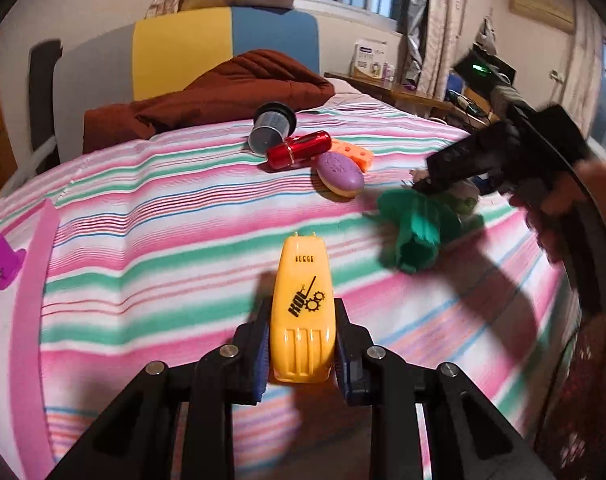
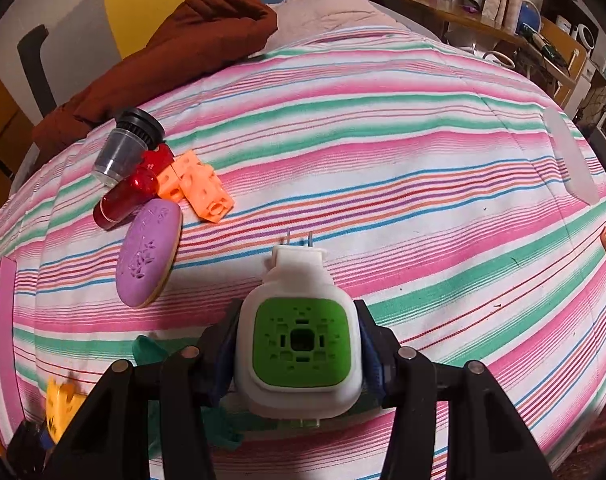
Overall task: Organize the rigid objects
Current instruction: 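Carry the yellow clipper into the tray and release it with the left gripper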
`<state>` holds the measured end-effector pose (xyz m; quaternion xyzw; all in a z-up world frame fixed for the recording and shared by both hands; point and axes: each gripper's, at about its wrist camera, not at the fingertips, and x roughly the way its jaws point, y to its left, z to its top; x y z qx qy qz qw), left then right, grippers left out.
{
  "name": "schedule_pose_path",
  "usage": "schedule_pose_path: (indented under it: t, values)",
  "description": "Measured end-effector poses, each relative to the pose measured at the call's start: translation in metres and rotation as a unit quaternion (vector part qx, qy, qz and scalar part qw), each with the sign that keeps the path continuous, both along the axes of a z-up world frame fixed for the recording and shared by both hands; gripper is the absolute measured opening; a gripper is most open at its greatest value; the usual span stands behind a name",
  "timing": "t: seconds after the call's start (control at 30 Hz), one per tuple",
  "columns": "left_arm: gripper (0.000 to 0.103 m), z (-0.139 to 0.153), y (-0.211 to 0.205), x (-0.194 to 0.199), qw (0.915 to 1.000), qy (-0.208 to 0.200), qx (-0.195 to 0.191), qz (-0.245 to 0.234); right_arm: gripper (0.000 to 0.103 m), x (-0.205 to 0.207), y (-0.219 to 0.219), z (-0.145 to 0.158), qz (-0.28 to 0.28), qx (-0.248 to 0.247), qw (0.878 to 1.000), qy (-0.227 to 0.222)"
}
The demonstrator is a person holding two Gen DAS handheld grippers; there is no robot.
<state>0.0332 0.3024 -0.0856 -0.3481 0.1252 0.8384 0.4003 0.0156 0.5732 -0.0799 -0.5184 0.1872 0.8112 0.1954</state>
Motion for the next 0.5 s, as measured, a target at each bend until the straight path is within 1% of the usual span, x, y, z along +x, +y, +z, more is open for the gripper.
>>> schedule_pose_path:
  t: [0.07, 0.17, 0.33, 0.5]
  values:
    - [0.026, 0.001, -0.008, 0.006, 1.0, 0.002, 0.002, -0.004, 0.052, -0.002, 0.001, -0.001, -0.002, 0.0, 1.0, 0.0]
    - [0.026, 0.003, -0.019, 0.01, 0.9999, -0.008, 0.011, -0.002, 0.052, -0.001, -0.001, 0.0, 0.002, 0.005, 1.0, -0.002]
    - [0.026, 0.012, -0.04, 0.009, 0.9989, -0.024, 0.036, 0.015, 0.052, -0.002, 0.0, 0.0, 0.006, 0.006, 1.0, -0.001]
    - [0.026, 0.028, -0.062, 0.01, 0.998, -0.012, 0.056, 0.026, 0.052, 0.001, -0.004, 0.0, 0.009, 0.012, 1.0, -0.003]
